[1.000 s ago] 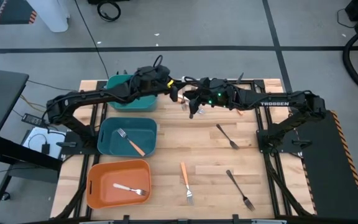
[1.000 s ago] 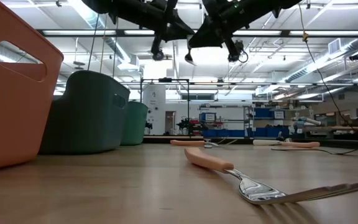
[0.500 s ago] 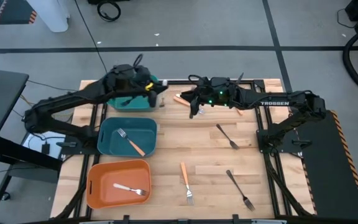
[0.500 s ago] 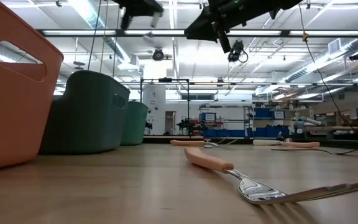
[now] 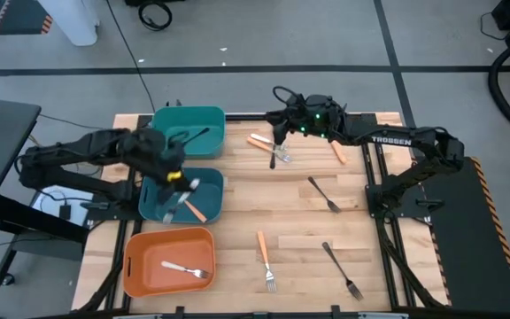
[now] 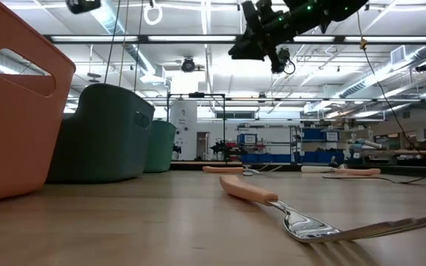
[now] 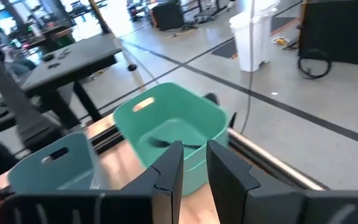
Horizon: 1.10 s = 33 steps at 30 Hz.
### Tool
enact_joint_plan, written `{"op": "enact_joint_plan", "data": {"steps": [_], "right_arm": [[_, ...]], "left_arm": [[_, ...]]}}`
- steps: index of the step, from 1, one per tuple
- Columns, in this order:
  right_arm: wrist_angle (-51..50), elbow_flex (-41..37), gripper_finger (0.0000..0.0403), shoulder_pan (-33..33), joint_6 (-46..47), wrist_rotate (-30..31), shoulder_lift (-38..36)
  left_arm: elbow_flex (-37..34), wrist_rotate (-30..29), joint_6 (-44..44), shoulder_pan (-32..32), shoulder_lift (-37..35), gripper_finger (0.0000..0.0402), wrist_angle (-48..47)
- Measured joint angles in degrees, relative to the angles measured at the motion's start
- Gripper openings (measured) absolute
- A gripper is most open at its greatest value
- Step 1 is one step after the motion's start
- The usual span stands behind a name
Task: Sort silverware by color (type)
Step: Put the white fork into the orange bin
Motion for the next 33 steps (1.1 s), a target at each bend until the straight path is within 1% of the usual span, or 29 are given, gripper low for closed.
{"op": "enact_joint_plan", "data": {"steps": [4,7,10,13,15,20,22,24,29,33], "right_arm": [[0.0,0.0,0.0078,-2.2,0.1,0.1,0.0],[0.1,0.0,0.0078,-3.4,0.1,0.1,0.0],[0.1,0.0,0.0078,-3.9,0.1,0.1,0.0],[0.2,0.0,0.0078,-4.1,0.0,0.1,0.0],[0.2,0.0,0.0078,-4.1,-0.1,0.1,0.0],[0.3,0.0,0.0078,-4.1,-0.1,0.0,0.0],[0.4,0.0,0.0078,-4.1,-0.1,-0.1,0.0],[0.5,0.0,0.0078,-4.1,-0.1,-0.6,0.0],[0.5,0.0,0.0078,-4.1,-0.1,-3.2,0.0],[0.5,0.0,0.0078,-4.2,-0.3,-4.4,0.0]], "left_arm": [[0.0,0.4,-5.1,-9.0,-0.2,0.0037,-4.6],[0.0,-0.3,-8.0,-14.7,1.3,0.0037,-9.1],[0.0,-0.8,-9.4,-18.9,3.9,0.0039,-11.5],[0.0,-0.8,-9.4,-21.9,7.4,0.0055,-10.1],[0.0,-0.8,-8.7,-23.2,9.9,0.0058,-8.4],[0.0,-0.8,-6.2,-25.7,16.3,0.0041,-7.8],[0.0,-0.8,-5.9,-26.0,18.3,0.004,-7.8],[0.0,-0.8,-5.9,-26.0,20.0,0.0048,-7.7],[0.0,-0.7,-6.4,-25.5,21.9,0.0084,-7.7],[0.0,1.2,-7.8,-24.5,22.0,0.0093,-7.6]]}}
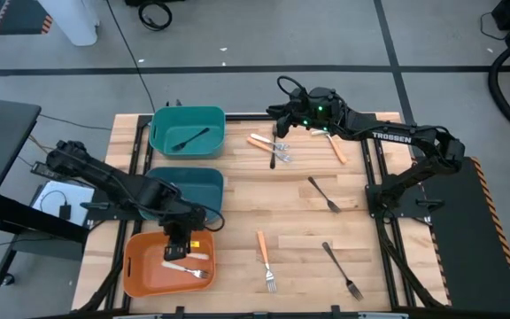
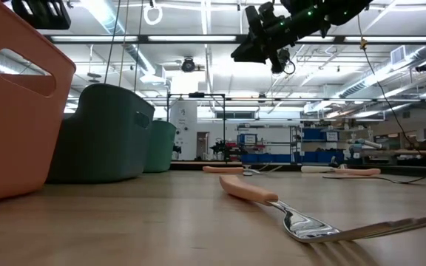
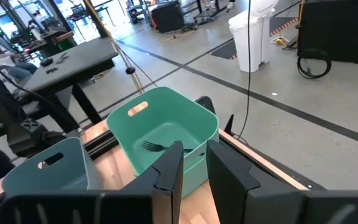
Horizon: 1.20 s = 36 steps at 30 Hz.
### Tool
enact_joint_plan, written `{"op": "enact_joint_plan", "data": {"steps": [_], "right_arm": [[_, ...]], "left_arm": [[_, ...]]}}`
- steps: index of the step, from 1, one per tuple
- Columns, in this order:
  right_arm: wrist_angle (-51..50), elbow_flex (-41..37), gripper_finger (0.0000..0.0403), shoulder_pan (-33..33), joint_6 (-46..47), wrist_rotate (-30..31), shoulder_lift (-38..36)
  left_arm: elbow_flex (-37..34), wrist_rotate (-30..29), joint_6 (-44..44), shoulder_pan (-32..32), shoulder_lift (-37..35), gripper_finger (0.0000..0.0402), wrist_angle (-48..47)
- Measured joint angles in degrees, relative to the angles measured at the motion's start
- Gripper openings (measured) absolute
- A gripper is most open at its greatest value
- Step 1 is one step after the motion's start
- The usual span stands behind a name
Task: Sort silverware by color (type)
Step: Put the white fork into the orange bin, then put the light orange fork into the blue bin
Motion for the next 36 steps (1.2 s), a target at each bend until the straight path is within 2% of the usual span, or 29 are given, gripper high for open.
{"op": "enact_joint_plan", "data": {"steps": [7,16,25,27,30,33,36], "right_arm": [[0.0,0.0,0.0078,0.0,-4.1,0.0,0.0],[-4.1,0.0,0.0078,-1.6,-6.8,-0.1,0.0],[-17.4,0.0,0.0084,-4.8,-13.4,-0.1,0.1],[-16.9,0.1,0.009,-5.5,-14.4,-0.4,0.9],[-14.8,0.1,0.0099,-6.0,-16.0,-4.1,3.5],[-13.0,0.1,0.0109,-5.8,-16.6,-7.3,7.2],[-10.8,0.1,0.0114,-5.2,-16.2,-7.5,10.5]], "left_arm": [[0.0,1.0,-3.9,3.3,-0.3,0.0094,-0.1],[0.1,2.6,-4.0,13.3,-5.7,0.0095,-0.1],[0.2,-3.7,3.8,25.9,-8.0,0.0096,2.0],[0.2,-5.5,4.6,29.0,-8.0,0.0096,4.1],[0.2,-7.0,4.4,33.8,-8.0,0.0096,8.9],[0.2,-7.2,2.7,37.9,-8.0,0.0096,16.7],[0.2,-7.3,1.1,41.0,-8.0,0.0096,25.6]]}}
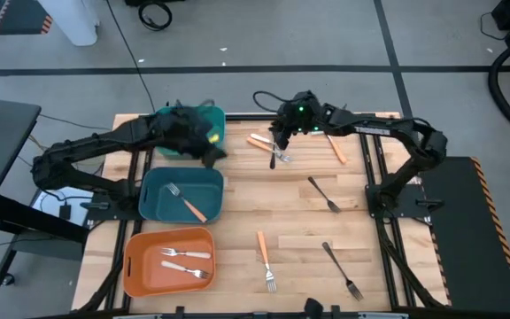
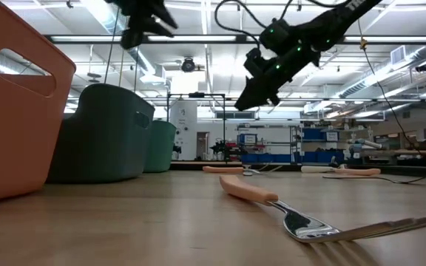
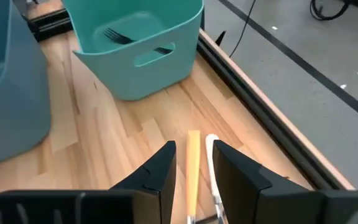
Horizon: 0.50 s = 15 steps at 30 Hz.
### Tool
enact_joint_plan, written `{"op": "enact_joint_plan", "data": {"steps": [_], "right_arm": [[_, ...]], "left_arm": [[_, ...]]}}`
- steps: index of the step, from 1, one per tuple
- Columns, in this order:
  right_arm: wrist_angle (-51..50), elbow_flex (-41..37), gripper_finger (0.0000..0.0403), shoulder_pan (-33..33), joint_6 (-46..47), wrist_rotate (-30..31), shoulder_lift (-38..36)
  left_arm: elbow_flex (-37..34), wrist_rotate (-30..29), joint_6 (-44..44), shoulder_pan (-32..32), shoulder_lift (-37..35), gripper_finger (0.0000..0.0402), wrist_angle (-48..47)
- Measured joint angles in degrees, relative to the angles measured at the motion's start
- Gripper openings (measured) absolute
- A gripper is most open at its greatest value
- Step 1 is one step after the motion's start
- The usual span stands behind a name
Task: Sort silverware by color (type)
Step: Put the light orange fork into the blue bin
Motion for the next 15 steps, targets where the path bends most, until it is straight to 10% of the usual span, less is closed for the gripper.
{"op": "enact_joint_plan", "data": {"steps": [15], "right_arm": [[3.7,0.0,0.0114,1.4,-3.0,-2.0,12.9]], "left_arm": [[0.0,-0.2,1.9,5.1,0.0,0.0096,19.1]]}}
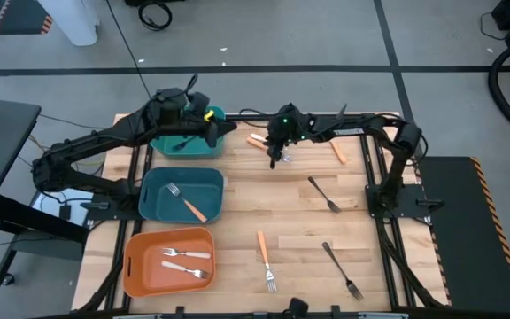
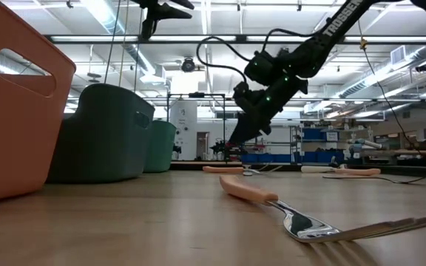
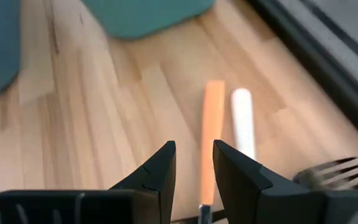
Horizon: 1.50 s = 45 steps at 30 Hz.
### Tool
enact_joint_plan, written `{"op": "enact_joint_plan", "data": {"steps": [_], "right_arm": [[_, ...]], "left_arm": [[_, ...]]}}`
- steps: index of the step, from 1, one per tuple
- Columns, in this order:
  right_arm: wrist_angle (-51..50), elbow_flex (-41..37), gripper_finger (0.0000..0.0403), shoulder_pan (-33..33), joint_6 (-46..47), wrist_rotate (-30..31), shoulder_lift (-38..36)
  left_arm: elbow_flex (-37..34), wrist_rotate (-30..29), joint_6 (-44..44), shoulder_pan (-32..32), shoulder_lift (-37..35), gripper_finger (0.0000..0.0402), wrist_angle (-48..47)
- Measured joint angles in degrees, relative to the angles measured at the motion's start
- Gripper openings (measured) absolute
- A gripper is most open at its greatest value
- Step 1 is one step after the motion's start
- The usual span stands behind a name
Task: Sort silverware by color (type)
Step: Put the light orange fork into the blue bin
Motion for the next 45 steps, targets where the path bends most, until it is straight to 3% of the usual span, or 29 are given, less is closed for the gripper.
{"op": "enact_joint_plan", "data": {"steps": [10,16,19,27,37,45], "right_arm": [[-1.7,0.1,0.0113,1.5,-3.8,0.7,0.8],[-8.2,0.0,0.0112,1.9,0.2,-0.2,-0.3],[-14.4,1.5,0.0112,2.3,-0.9,-0.2,-3.4],[-27.8,9.0,0.0112,2.3,-0.5,6.6,-14.9],[-28.2,9.4,0.0112,2.3,8.3,11.8,-27.6],[-28.4,9.4,0.0112,2.4,12.8,12.4,-29.9]], "left_arm": [[0.0,0.0,3.4,0.0,0.0,0.0096,-0.2],[0.0,0.0,3.7,0.0,0.4,0.0096,-0.2],[0.0,-0.7,8.3,0.4,2.0,0.0096,-0.9],[0.0,-2.6,17.4,3.6,12.9,0.0095,2.5],[0.0,-1.8,32.4,3.4,24.5,0.0115,16.4],[0.0,-2.7,33.1,6.0,32.5,0.0118,19.6]]}}
